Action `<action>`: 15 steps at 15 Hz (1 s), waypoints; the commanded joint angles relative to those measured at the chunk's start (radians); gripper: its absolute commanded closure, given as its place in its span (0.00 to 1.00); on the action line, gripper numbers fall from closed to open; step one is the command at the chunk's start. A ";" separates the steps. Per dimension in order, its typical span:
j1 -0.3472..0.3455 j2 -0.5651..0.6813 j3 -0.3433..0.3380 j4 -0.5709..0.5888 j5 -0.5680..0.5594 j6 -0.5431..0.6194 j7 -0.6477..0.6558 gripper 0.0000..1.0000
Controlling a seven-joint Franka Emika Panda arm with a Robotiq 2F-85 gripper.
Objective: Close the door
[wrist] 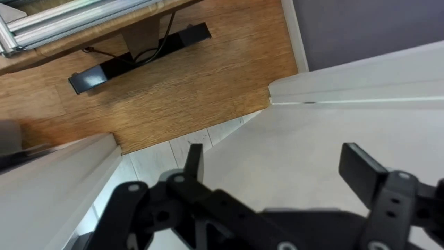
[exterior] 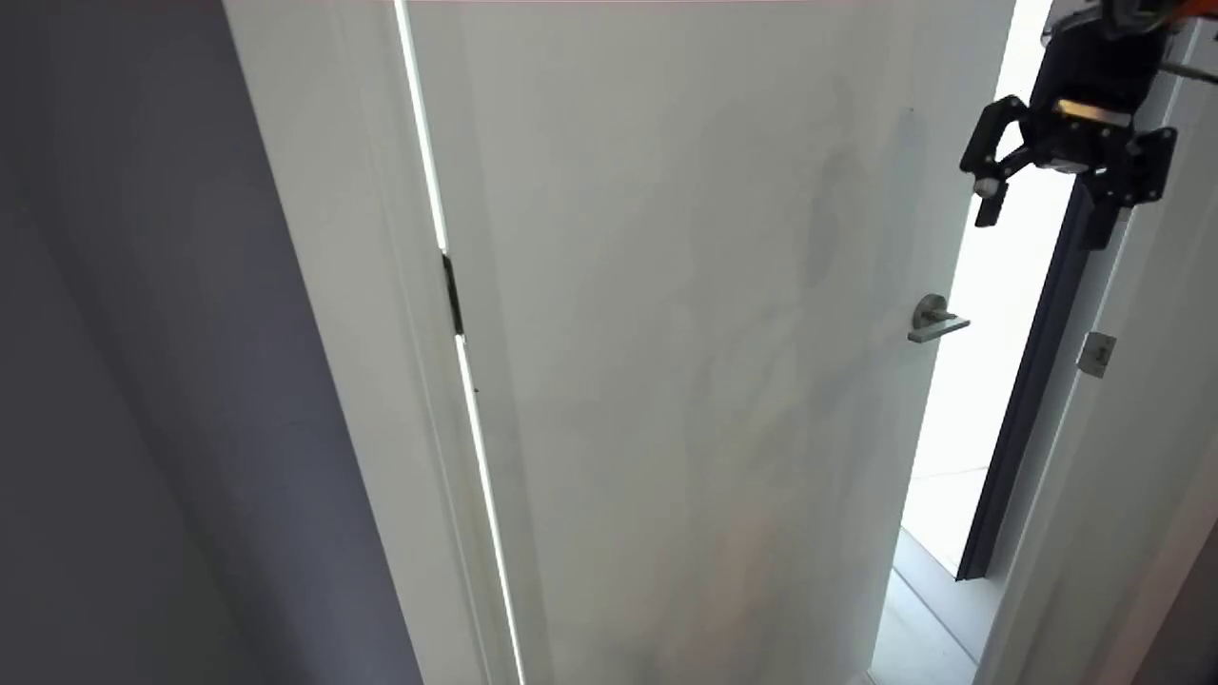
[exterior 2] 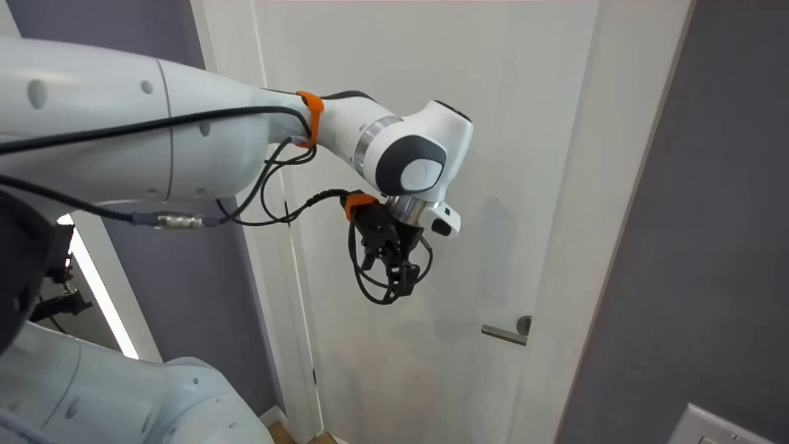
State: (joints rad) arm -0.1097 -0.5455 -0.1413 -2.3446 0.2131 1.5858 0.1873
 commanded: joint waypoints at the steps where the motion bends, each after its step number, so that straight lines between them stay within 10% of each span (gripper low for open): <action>1: -0.064 0.044 0.030 -0.046 0.011 0.181 0.094 0.00; 8: -0.110 0.142 0.038 -0.132 -0.010 0.526 0.207 0.00; 15: -0.096 0.160 0.025 -0.135 0.000 0.533 0.193 0.00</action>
State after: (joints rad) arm -0.2029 -0.3863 -0.1187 -2.4811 0.2119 2.1210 0.3813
